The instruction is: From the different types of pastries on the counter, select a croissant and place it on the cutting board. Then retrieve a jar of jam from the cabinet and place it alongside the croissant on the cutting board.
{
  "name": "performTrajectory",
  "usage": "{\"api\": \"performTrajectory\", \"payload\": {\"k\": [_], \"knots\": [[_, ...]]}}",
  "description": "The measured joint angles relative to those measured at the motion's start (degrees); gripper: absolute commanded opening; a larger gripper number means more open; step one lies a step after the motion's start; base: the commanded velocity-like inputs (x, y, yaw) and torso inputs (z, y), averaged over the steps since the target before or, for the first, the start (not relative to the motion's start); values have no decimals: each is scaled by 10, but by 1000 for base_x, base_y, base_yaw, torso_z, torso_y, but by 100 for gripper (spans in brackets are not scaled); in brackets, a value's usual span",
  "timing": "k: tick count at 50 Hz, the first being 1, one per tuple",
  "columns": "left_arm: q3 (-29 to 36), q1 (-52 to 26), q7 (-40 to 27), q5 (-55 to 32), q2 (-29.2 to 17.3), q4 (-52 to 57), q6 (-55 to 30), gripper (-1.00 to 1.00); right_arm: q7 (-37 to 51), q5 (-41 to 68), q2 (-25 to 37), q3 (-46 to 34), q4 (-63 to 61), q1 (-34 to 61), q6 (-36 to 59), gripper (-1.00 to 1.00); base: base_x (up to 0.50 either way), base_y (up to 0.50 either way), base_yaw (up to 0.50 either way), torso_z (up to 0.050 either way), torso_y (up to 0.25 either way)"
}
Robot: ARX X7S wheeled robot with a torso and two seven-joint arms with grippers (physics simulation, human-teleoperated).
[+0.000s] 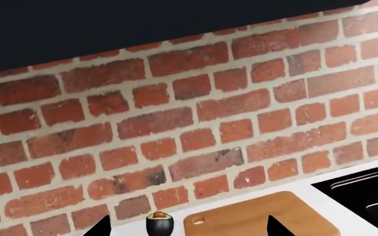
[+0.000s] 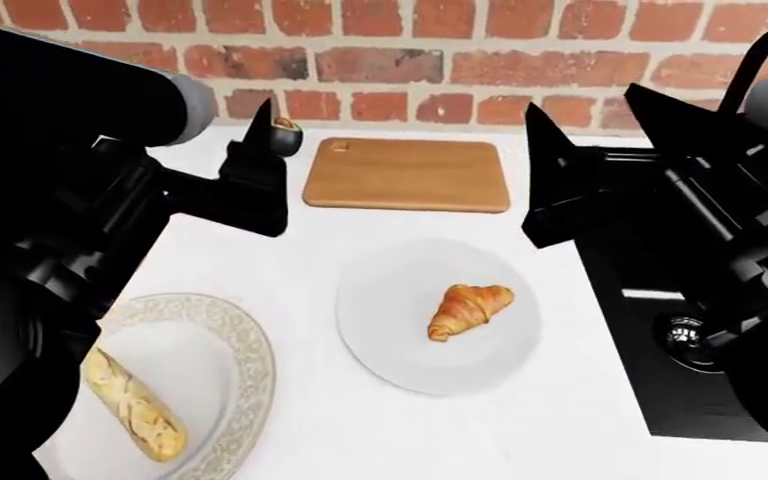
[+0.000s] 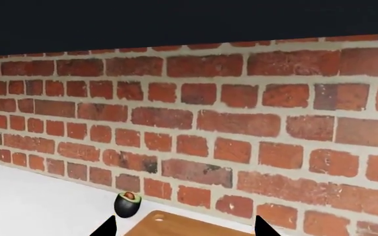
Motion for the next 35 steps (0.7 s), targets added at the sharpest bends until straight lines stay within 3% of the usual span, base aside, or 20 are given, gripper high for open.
{"api": "performTrajectory", "payload": {"k": [35], "knots": [[55, -63, -96, -107, -54, -37, 44, 100, 74, 115, 20, 5, 12, 56, 38, 100, 149, -25, 0, 0, 0]]}}
